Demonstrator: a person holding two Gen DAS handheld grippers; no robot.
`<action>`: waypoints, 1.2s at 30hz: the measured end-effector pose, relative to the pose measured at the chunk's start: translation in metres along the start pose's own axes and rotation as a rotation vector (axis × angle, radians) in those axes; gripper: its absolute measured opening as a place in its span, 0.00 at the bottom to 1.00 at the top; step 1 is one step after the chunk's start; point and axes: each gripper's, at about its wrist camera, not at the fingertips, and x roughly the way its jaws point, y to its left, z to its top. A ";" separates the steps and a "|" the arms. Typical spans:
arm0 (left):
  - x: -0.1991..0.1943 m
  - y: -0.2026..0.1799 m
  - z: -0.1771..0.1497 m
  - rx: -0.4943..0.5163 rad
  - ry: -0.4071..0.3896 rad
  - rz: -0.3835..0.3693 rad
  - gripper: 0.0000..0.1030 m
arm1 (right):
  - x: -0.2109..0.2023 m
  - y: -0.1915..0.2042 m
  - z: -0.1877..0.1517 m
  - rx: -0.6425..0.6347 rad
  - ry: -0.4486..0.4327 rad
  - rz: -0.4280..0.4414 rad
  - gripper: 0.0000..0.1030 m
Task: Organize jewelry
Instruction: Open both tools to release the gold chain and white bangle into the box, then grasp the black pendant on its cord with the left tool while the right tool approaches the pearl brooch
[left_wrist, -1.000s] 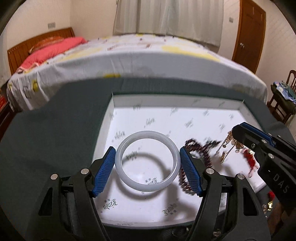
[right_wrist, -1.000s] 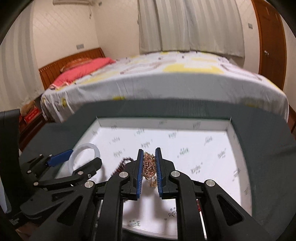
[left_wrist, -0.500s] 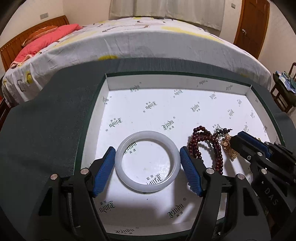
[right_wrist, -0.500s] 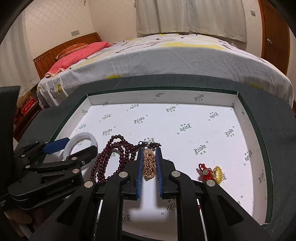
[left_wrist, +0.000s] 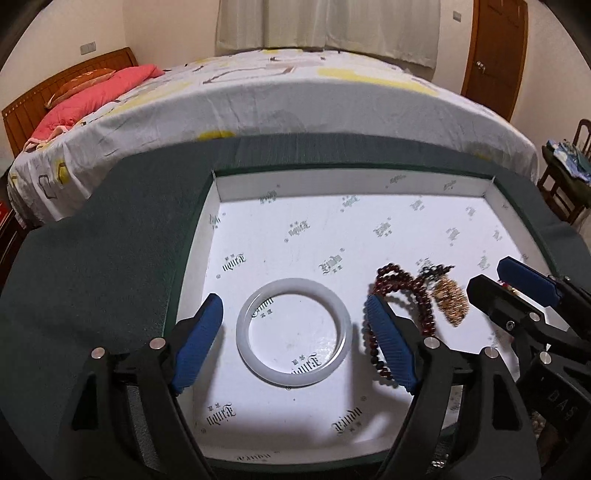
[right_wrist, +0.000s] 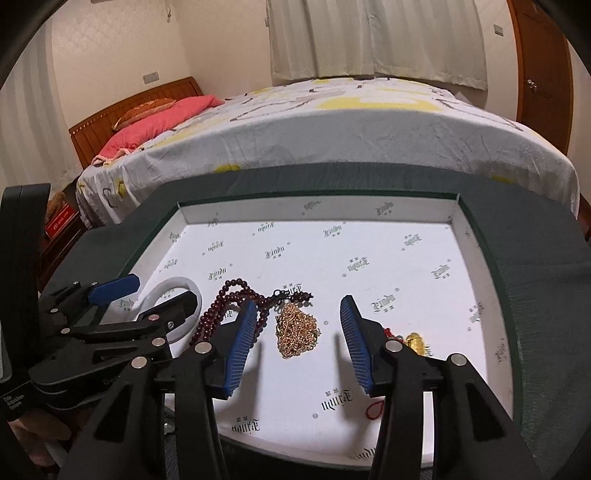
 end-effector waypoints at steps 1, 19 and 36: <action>-0.003 0.001 0.001 -0.006 -0.007 -0.006 0.76 | -0.005 0.000 0.000 0.001 -0.009 0.000 0.46; -0.113 0.029 -0.033 -0.142 -0.171 -0.020 0.81 | -0.095 -0.011 -0.041 0.039 -0.089 -0.028 0.46; -0.133 0.019 -0.116 -0.145 -0.100 0.016 0.81 | -0.135 -0.021 -0.111 0.052 -0.047 -0.084 0.46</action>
